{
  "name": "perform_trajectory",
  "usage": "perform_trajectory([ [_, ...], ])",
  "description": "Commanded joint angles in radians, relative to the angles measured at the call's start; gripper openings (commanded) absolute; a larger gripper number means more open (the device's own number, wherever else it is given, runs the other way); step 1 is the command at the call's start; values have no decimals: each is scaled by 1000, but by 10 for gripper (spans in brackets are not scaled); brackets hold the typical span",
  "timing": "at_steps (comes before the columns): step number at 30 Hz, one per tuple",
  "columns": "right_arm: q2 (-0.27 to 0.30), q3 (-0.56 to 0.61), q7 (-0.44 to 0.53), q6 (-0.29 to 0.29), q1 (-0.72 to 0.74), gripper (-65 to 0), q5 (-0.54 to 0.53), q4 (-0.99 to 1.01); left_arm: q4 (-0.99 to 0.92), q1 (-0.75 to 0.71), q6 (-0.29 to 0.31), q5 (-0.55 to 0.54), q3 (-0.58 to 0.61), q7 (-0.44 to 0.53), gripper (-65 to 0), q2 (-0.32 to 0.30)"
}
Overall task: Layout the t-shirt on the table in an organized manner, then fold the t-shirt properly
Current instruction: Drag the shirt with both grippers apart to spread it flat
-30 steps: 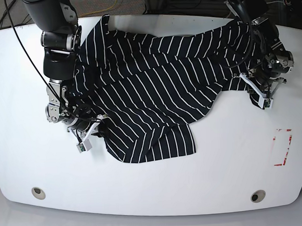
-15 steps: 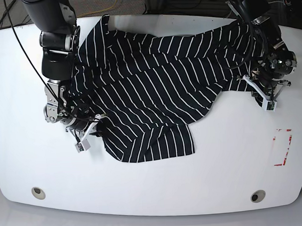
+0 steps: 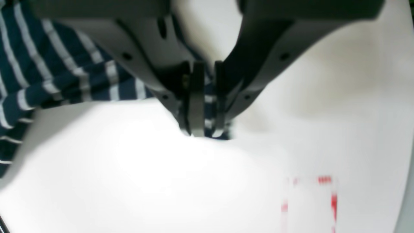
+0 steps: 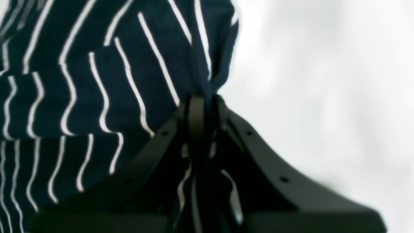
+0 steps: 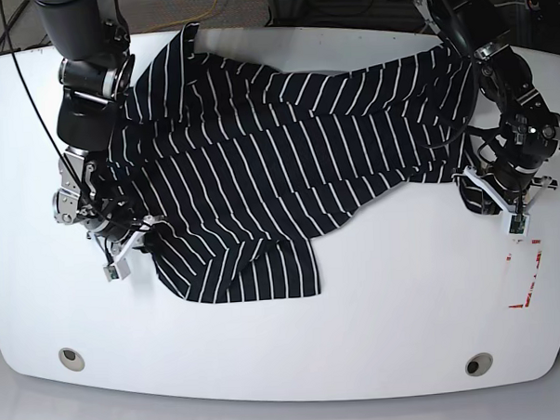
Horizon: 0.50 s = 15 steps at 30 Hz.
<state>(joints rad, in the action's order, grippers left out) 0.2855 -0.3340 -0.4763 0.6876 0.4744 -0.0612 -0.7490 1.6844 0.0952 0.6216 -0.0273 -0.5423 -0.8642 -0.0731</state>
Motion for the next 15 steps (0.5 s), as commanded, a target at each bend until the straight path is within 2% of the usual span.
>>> perform_trajectory([
  [1,11,-1,3,-3,25,-621,-1,-10,30,11,1,-10,-2,-14,-620,-11],
  [4,11,0,-6,-1,25,-621,-1,-10,56,8,4,-13,-3,-59,-619,-11],
  [7,11,0,-17,2,25,-621,-1,-10,64,8,33,-13,-3,-96,-598,-11],
  [10,7,0,-17,4,24,-621,-1,-10,64,8,77,-13,-6,-111,-493,-9],
  [15,-7,0,-17,4,22,-621,-1,-10,67,1,77,-13,-5,-117,-288,3],
])
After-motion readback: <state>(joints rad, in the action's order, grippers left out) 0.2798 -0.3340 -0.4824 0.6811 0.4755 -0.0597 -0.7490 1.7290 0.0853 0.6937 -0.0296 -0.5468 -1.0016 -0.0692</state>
